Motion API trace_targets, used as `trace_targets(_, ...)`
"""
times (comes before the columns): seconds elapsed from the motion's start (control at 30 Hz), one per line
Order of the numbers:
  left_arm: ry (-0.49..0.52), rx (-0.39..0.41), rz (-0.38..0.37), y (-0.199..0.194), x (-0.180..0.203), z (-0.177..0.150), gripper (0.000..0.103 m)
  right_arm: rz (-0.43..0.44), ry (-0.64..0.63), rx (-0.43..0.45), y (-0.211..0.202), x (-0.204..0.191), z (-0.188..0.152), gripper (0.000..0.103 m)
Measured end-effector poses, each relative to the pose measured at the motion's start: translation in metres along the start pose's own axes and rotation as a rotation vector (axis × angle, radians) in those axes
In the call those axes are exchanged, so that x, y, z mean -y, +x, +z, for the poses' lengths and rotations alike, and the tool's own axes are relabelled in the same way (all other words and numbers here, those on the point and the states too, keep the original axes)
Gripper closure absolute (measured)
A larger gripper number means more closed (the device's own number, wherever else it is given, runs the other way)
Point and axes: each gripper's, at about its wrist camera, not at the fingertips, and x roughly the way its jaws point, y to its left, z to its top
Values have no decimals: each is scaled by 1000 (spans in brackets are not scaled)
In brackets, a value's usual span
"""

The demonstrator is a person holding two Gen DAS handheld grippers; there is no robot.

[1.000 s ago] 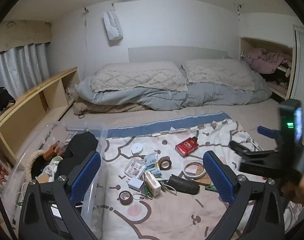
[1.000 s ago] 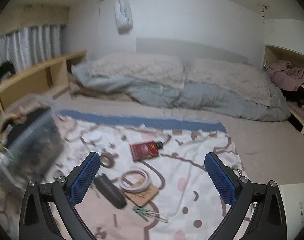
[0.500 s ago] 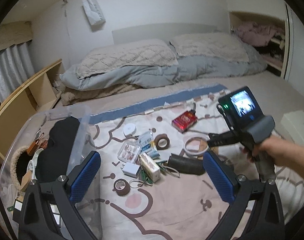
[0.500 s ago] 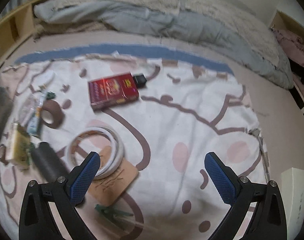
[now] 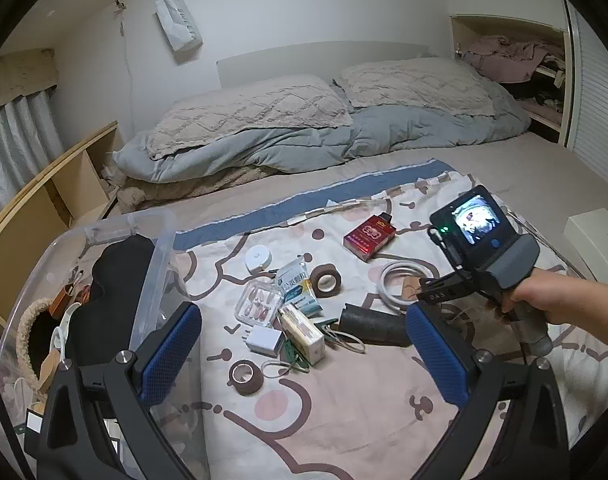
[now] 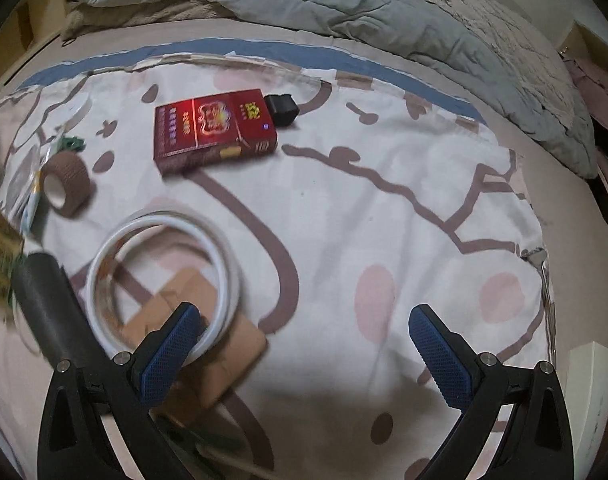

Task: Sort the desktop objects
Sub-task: 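Lower the right gripper onto the clear tape roll and close it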

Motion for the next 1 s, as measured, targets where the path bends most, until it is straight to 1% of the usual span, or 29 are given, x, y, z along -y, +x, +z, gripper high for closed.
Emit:
trace_targets(0.13, 21, 5, -2, -5, 2, -5, 0, 40, -17, -29, -3, 5, -21, 0)
trace_targets(0.17, 25, 6, 0, -6, 2, -6, 0, 40, -27, -43, -2, 5, -26, 0)
trace_targets(0.27, 33, 7, -2, -9, 3, -11, 0, 27, -33, -32, -7, 10, -44, 0)
trace_targets(0.37, 44, 6, -14, -13, 6, -17, 0, 38, -39, -49, -11, 16, -59, 0)
trace_targets(0.5, 63, 3, -37, -16, 13, -25, 0, 99, -22, -88, -14, 23, -77, 0)
trace_targets(0.57, 73, 0, -49, -18, 17, -29, 0, 137, -31, -109, -18, 21, -84, 0)
trace_targets(0.63, 87, -2, -57, -20, 21, -32, 0, 167, -72, -124, -25, 12, -91, 0)
trace_targets(0.7, 100, 1, -64, -23, 25, -34, 0, 194, -129, -121, -38, 1, -98, 0)
trace_targets(0.8, 112, 8, -73, -27, 27, -35, 0, 266, -199, -80, -66, -12, -102, 0)
trace_targets(0.87, 109, 13, -79, -29, 26, -36, 0, 286, -209, -43, -80, -11, -99, 0)
trace_targets(0.93, 102, 18, -82, -30, 24, -35, 0, 295, -186, 9, -94, -3, -90, 0)
trace_targets(1.0, 94, 25, -83, -30, 23, -34, 0, 283, -143, 59, -100, 6, -82, 0)
